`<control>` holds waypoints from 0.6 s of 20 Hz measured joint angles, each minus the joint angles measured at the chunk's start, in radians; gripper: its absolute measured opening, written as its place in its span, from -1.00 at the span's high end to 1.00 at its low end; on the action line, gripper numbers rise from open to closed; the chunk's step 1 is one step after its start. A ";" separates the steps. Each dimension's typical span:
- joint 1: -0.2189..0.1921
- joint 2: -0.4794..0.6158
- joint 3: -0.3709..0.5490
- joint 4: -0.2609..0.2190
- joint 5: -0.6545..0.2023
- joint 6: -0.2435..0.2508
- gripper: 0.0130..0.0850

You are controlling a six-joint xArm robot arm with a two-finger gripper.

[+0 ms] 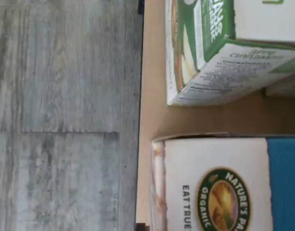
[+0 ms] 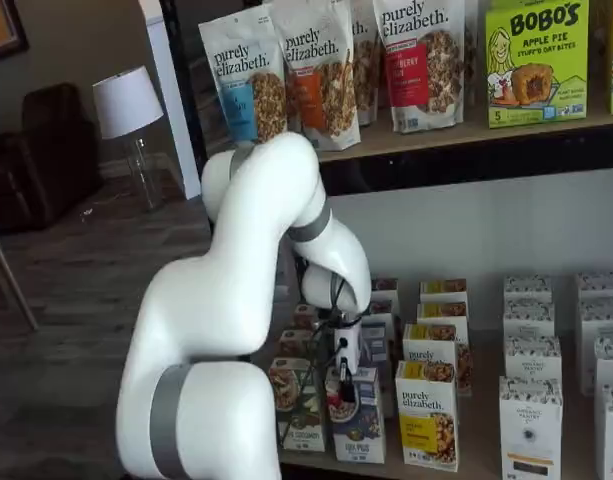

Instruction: Pick up the blue and white box that is on the bottom shelf, the second box from the left

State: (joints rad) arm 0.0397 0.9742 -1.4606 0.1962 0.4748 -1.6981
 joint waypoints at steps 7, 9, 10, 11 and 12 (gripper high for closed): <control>0.008 -0.001 0.002 -0.031 -0.002 0.034 -0.44; 0.009 -0.001 0.004 -0.034 -0.003 0.039 -0.44; 0.010 -0.001 0.005 -0.033 -0.004 0.038 -0.44; 0.011 -0.001 0.006 -0.032 -0.004 0.038 -0.44; 0.011 -0.002 0.007 -0.030 -0.005 0.037 -0.44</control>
State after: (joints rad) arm 0.0508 0.9724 -1.4536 0.1659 0.4697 -1.6610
